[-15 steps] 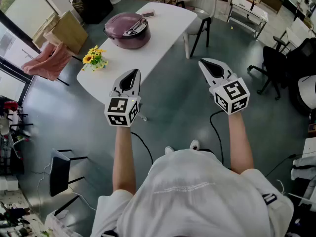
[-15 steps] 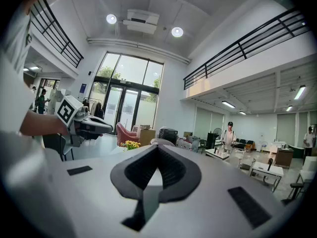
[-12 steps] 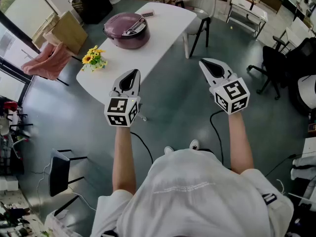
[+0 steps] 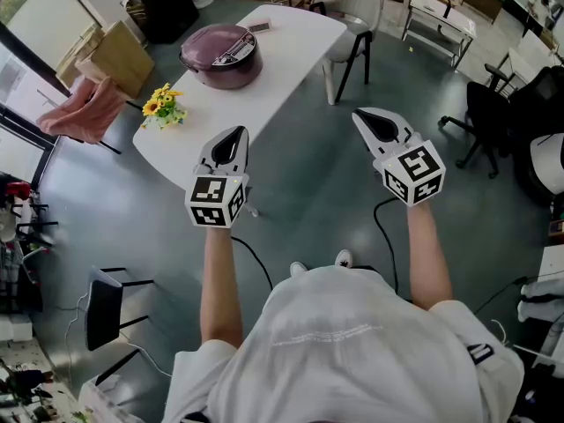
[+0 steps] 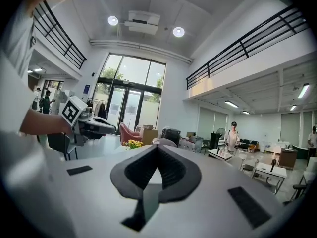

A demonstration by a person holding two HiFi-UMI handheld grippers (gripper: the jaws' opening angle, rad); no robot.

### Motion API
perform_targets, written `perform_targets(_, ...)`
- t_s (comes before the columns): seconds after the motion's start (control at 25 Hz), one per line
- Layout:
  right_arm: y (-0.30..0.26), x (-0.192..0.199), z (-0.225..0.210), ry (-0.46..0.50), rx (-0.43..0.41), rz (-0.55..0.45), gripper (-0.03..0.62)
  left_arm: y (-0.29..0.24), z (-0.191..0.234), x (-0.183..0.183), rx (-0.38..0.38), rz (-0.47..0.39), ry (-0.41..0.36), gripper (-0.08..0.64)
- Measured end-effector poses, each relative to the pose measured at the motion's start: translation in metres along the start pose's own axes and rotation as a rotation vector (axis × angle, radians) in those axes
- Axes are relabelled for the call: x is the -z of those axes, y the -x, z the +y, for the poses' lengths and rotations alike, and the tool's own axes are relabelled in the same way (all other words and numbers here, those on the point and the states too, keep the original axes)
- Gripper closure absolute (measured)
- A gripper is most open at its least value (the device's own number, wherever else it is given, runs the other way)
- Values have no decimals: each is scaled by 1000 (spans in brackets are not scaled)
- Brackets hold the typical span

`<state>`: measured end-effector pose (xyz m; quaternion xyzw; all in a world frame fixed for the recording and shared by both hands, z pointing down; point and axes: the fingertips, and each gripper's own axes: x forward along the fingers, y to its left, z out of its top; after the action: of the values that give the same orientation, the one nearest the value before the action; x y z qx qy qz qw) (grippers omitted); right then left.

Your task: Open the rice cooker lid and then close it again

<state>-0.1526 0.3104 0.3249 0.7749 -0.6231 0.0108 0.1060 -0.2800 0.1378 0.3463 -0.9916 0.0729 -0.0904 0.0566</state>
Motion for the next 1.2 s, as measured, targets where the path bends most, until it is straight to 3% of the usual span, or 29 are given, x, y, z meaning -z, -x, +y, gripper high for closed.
perform_targets(0.2, 1, 3, -16, 7, 41, -1, 567, -7, -5, 0, -8, 9, -4, 541)
perform_targets(0.36, 3, 8, -28, -15, 27, -3, 562, -13, -13, 0, -6, 16, -6, 532)
perform_targets(0.4, 4, 9, -31, -23, 22, -5, 543, -15, -15, 0, -6, 19, -7, 491)
perform_targets(0.48, 5, 11, -38, -26, 11, -5, 434, -20, -20, 1, -8, 28, -13, 408)
perform_targets(0.64, 2, 13, -47, -11, -15, 0, 381, -29, -23, 0, -18, 30, -15, 376)
perform_targets(1.2, 16, 45, -120, -13, 9, 57, 382, -71, -59, 8, -51, 84, 22, 373)
